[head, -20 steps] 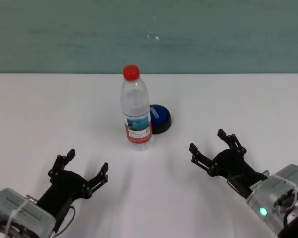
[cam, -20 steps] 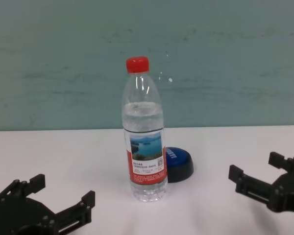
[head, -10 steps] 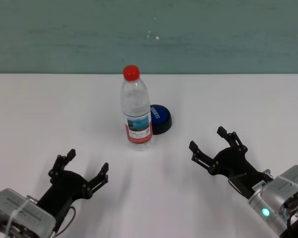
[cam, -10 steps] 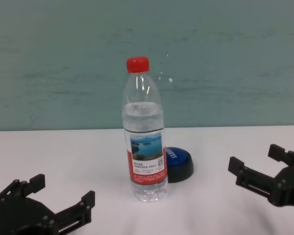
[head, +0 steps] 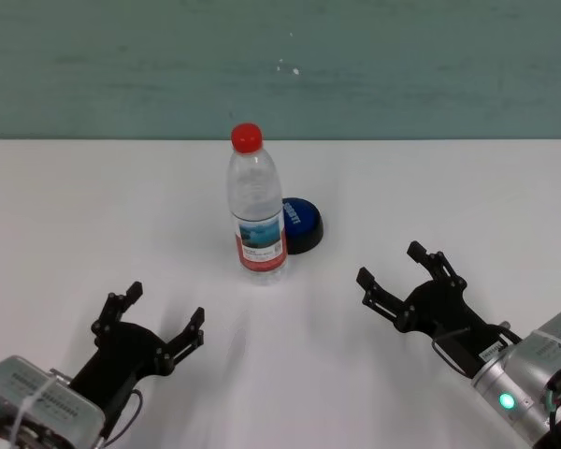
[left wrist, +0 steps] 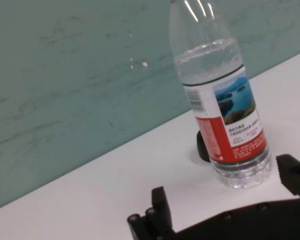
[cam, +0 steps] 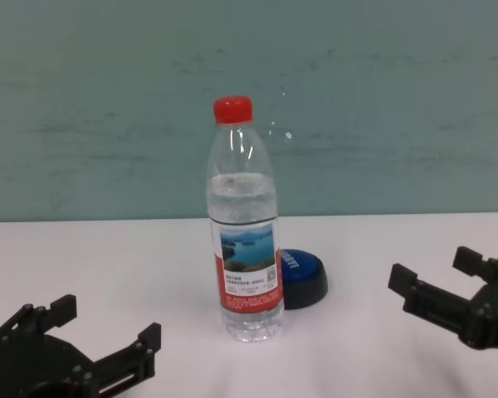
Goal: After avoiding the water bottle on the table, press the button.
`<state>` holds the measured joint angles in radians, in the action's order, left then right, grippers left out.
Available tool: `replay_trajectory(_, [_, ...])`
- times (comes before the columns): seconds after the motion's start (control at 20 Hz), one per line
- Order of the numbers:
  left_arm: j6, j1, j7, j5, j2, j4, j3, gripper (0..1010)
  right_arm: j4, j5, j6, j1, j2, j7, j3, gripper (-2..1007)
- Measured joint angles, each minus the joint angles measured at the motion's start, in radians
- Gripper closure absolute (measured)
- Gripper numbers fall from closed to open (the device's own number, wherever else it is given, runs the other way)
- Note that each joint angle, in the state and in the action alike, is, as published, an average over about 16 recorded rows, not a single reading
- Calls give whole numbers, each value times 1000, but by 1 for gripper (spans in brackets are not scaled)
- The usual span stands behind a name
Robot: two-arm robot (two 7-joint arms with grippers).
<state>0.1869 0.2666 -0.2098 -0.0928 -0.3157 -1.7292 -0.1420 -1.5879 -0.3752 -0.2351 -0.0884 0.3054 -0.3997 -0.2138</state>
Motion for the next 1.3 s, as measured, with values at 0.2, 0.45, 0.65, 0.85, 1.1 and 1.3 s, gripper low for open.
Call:
replay_trajectory(0.2, [0, 0, 0, 0, 0, 0, 0, 10, 0, -13, 2, 0, 5, -5, -2, 1])
replay_trajectory(0.45, [0, 0, 0, 0, 0, 0, 0, 10, 0, -16, 2, 0, 7, -5, -3, 1])
replay_trajectory(0.65, [0, 0, 0, 0, 0, 0, 0, 10, -1, -16, 2, 0, 7, -5, -3, 1])
replay_trajectory(0.85, [0, 0, 0, 0, 0, 0, 0, 10, -1, -17, 2, 0, 7, -6, -3, 1])
replay_trajectory(1.1, [0, 0, 0, 0, 0, 0, 0, 10, -2, -17, 3, 0, 6, -6, -3, 1])
replay_trajectory(1.3, [0, 0, 0, 0, 0, 0, 0, 10, -2, -17, 3, 0, 6, -6, -3, 1])
